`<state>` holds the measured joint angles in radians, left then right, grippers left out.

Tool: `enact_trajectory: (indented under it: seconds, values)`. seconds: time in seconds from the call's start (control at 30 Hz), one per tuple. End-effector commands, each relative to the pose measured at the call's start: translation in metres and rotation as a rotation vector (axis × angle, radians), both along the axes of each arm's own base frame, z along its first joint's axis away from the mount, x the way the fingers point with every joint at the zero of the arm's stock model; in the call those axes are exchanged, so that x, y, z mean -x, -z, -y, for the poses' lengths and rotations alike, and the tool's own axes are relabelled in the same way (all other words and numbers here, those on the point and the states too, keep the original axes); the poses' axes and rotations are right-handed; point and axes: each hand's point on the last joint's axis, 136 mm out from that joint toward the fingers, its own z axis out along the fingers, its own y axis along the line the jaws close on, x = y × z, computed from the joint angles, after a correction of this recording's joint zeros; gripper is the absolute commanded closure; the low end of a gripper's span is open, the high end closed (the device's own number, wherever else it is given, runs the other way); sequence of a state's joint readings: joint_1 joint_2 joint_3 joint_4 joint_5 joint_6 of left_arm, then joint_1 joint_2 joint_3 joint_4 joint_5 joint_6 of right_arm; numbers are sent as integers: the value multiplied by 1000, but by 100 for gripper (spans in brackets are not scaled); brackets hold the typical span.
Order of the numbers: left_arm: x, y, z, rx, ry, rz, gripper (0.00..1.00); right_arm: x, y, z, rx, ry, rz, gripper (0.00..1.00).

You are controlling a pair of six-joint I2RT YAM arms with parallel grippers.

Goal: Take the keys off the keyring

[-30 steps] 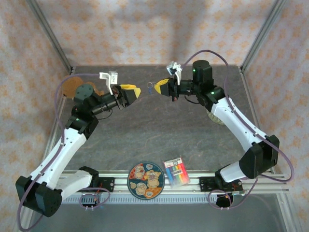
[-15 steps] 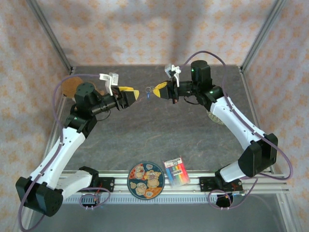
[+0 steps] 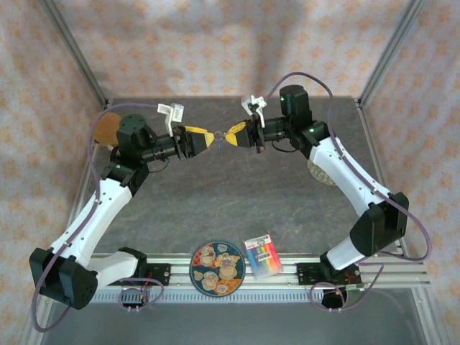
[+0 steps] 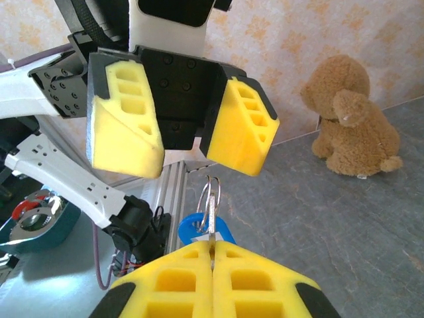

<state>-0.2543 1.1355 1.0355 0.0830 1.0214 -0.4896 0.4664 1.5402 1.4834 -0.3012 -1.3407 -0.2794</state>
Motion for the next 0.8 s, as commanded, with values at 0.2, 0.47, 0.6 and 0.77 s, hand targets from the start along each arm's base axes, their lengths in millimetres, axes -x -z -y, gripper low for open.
enact_trajectory:
  seconds: [0.2,0.47,0.6,0.77]
  values:
    - [9,-25,3,33,60,59,46,19,-8,-7,-3,-106,19,100]
    - [10,-27,8,93,107,30,59,19,-10,-8,-4,-106,25,100]
    - [13,-26,9,95,126,28,58,18,-11,-8,-3,-103,24,100]
    - [16,-19,10,75,128,11,57,18,-15,-8,-6,-100,34,100]
